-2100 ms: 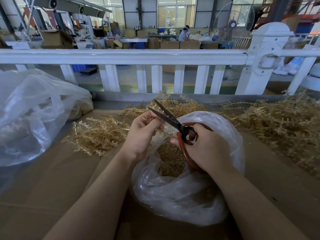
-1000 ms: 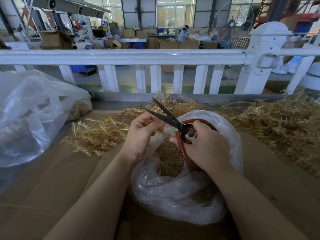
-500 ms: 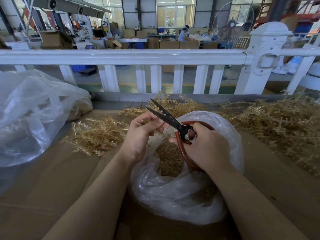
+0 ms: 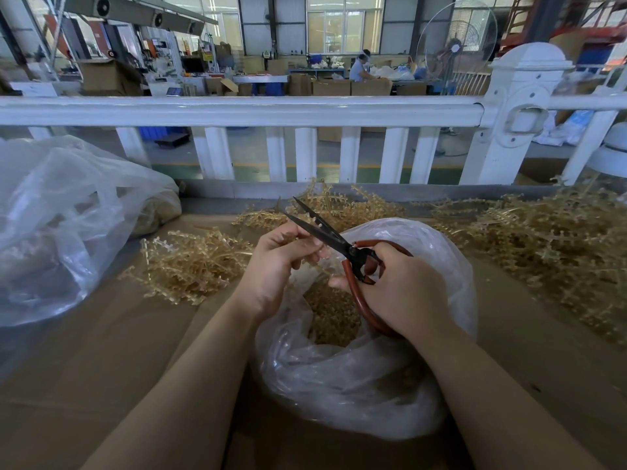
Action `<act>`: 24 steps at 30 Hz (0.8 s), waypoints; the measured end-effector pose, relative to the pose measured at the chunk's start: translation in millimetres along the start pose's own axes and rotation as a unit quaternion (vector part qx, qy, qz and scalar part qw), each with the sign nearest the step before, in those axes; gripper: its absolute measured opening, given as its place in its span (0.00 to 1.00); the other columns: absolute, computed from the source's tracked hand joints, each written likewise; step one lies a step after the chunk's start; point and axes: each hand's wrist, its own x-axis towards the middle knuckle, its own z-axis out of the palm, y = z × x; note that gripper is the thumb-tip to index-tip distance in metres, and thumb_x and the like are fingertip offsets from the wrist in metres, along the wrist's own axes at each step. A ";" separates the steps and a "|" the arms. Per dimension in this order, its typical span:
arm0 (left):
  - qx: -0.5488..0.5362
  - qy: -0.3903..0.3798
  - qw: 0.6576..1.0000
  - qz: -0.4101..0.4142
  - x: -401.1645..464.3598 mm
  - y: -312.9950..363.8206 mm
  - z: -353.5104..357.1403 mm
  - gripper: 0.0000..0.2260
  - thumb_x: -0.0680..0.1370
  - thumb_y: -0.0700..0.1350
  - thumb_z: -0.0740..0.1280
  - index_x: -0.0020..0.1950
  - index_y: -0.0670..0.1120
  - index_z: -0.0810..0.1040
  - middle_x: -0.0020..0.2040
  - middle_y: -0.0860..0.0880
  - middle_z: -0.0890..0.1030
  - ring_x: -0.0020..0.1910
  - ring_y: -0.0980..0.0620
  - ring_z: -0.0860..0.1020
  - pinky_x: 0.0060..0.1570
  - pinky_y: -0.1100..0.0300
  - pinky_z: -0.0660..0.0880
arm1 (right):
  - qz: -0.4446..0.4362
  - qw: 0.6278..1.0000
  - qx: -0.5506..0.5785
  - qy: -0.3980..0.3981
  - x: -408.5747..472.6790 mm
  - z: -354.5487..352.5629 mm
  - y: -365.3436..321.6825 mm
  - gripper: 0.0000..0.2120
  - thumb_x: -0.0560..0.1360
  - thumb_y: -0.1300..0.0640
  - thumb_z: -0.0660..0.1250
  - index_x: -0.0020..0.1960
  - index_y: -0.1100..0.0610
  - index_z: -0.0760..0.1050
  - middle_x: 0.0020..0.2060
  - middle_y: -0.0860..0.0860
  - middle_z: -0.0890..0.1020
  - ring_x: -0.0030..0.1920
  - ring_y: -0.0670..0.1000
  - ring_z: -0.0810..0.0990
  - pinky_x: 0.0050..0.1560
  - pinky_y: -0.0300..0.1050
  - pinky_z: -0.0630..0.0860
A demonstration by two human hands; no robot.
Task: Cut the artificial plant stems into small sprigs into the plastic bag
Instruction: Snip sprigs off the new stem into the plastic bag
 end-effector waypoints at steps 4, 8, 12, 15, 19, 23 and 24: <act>0.001 -0.006 1.000 -0.009 -0.3 -1.5 -0.8 0.04 0.72 0.40 0.68 0.45 0.42 0.81 0.37 0.48 0.81 0.38 0.51 0.75 0.44 0.52 0.65 | -0.003 1.000 0.011 -0.008 0.2 1.7 -0.3 0.35 0.63 0.20 0.62 0.55 0.45 0.79 0.38 0.33 0.73 0.34 0.30 0.68 0.35 0.24 0.60; -0.001 -0.016 1.000 -0.013 -1.4 -0.6 -0.7 0.04 0.72 0.40 0.67 0.44 0.44 0.80 0.36 0.50 0.81 0.36 0.54 0.75 0.41 0.55 0.66 | 0.004 0.999 0.037 -0.018 -0.4 2.0 -0.5 0.39 0.61 0.18 0.59 0.57 0.46 0.79 0.37 0.34 0.74 0.35 0.32 0.70 0.37 0.24 0.63; -0.020 -0.021 0.999 -0.025 -1.8 1.4 0.7 0.04 0.72 0.40 0.67 0.44 0.44 0.80 0.36 0.49 0.80 0.37 0.52 0.75 0.42 0.54 0.65 | 0.012 0.998 0.059 -0.029 -0.8 3.2 -0.5 0.44 0.58 0.15 0.55 0.60 0.44 0.78 0.38 0.35 0.75 0.37 0.36 0.72 0.38 0.26 0.65; -0.024 -0.027 0.999 -0.031 -2.4 2.5 0.6 0.04 0.72 0.40 0.66 0.45 0.43 0.79 0.36 0.48 0.80 0.37 0.53 0.75 0.40 0.57 0.65 | 0.013 0.998 0.064 -0.026 -1.3 4.6 -0.7 0.45 0.58 0.14 0.53 0.58 0.44 0.78 0.38 0.35 0.74 0.37 0.34 0.72 0.37 0.26 0.65; -0.027 -0.028 0.999 -0.034 -3.0 3.9 0.9 0.06 0.71 0.41 0.65 0.46 0.42 0.78 0.36 0.47 0.79 0.37 0.52 0.74 0.40 0.57 0.65 | 0.012 0.996 0.080 -0.025 -1.9 5.6 -0.9 0.43 0.58 0.14 0.55 0.57 0.44 0.78 0.40 0.38 0.79 0.40 0.39 0.77 0.40 0.27 0.69; -0.028 -0.035 0.998 -0.033 -3.5 5.6 1.8 0.05 0.71 0.40 0.64 0.45 0.43 0.78 0.35 0.48 0.79 0.36 0.53 0.74 0.38 0.59 0.66 | 0.009 0.995 0.090 -0.033 -2.2 4.5 -2.1 0.43 0.58 0.14 0.55 0.57 0.45 0.78 0.43 0.39 0.81 0.42 0.40 0.78 0.41 0.27 0.70; -0.028 -0.037 0.998 -0.032 -3.6 5.9 1.9 0.05 0.71 0.40 0.64 0.44 0.44 0.78 0.35 0.48 0.79 0.36 0.53 0.74 0.38 0.59 0.66 | 0.007 0.995 0.090 -0.033 -2.3 4.5 -2.2 0.43 0.59 0.14 0.55 0.57 0.45 0.78 0.43 0.39 0.82 0.43 0.40 0.79 0.42 0.28 0.70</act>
